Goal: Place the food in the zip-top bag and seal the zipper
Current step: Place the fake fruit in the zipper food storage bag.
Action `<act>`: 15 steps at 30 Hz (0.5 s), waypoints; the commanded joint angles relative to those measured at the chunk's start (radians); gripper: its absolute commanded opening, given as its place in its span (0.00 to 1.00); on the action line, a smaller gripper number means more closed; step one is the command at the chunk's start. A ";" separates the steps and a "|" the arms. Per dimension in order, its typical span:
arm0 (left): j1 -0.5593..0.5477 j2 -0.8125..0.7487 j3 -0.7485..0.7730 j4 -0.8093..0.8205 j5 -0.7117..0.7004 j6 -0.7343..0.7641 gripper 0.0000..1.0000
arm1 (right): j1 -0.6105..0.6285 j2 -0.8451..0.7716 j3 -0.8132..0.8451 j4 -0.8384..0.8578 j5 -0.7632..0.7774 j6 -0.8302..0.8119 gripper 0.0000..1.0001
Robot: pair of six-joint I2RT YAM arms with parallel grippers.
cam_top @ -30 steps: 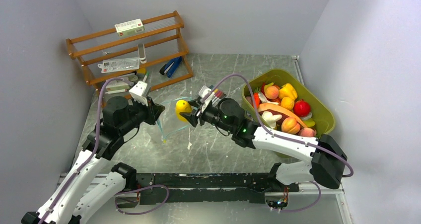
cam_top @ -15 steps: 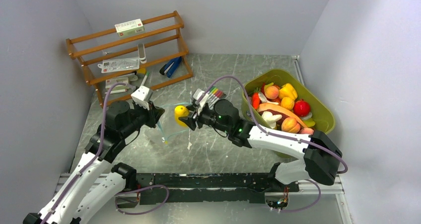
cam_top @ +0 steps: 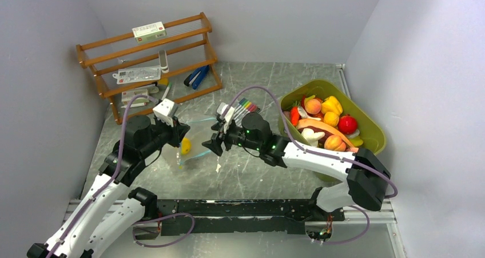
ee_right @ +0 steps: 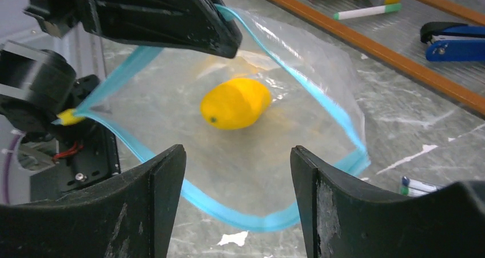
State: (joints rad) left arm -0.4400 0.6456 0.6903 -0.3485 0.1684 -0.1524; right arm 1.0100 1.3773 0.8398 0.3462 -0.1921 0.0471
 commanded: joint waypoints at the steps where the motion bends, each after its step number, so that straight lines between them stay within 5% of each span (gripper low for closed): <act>1: 0.004 -0.003 0.004 0.027 0.036 0.019 0.07 | 0.004 0.014 0.056 0.020 -0.034 0.065 0.66; 15: 0.005 0.016 0.013 0.004 0.022 0.025 0.07 | -0.002 -0.120 0.227 -0.312 0.099 0.100 0.64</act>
State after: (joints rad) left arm -0.4400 0.6575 0.6903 -0.3489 0.1768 -0.1448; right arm 1.0100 1.3140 0.9909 0.1547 -0.1627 0.1455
